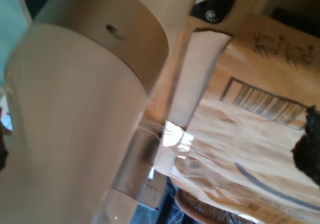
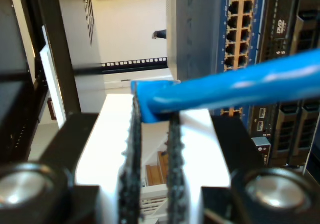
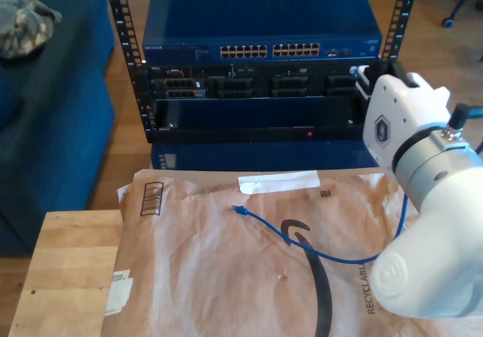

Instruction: Grab the cable and plug it in

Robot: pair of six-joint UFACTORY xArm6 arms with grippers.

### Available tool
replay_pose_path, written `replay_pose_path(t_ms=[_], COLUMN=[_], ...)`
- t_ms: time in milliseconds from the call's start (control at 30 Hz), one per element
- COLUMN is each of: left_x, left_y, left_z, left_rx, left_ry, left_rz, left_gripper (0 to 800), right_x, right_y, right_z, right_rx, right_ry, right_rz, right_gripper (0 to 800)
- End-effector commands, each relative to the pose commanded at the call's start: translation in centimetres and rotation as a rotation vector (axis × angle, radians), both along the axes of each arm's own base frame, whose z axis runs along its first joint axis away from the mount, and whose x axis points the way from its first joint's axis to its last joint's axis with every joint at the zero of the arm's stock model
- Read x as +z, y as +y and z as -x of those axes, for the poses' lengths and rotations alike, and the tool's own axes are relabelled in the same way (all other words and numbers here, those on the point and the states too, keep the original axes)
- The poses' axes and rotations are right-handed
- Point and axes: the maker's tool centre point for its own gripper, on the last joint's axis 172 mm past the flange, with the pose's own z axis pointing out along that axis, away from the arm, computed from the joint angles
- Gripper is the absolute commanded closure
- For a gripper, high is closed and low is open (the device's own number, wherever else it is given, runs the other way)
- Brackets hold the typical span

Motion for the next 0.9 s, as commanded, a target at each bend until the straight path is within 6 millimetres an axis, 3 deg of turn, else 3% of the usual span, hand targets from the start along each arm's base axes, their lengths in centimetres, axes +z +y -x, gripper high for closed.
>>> replay_pose_path(t_ms=[100, 167, 467, 733, 900], left_x=[-0.9, -1.9, -6.8, -9.2, -9.3], left_y=[0.1, 0.9, 0.6, 1.0, 0.9], left_z=[1.8, 2.0, 4.8, 5.5, 6.4], left_rx=[-0.007, -0.003, 0.022, 0.006, 0.034], left_ry=[-0.014, -0.018, -0.005, -0.023, -0.044], left_rz=[0.012, -0.025, -0.067, -0.111, -0.107], left_gripper=[1, 1, 1, 0, 1], right_x=[-0.4, -0.7, -1.5, -1.5, -1.7], right_y=[0.3, 0.5, 2.5, 3.4, 4.4], right_z=[-0.5, -0.9, -2.0, -2.5, -3.4], right_rx=[0.000, 0.000, 0.028, 0.039, 0.047], right_ry=[0.009, 0.015, 0.031, 0.031, 0.036], right_rz=[0.005, 0.008, 0.030, 0.036, 0.039], right_gripper=[799, 799, 800, 800, 800])
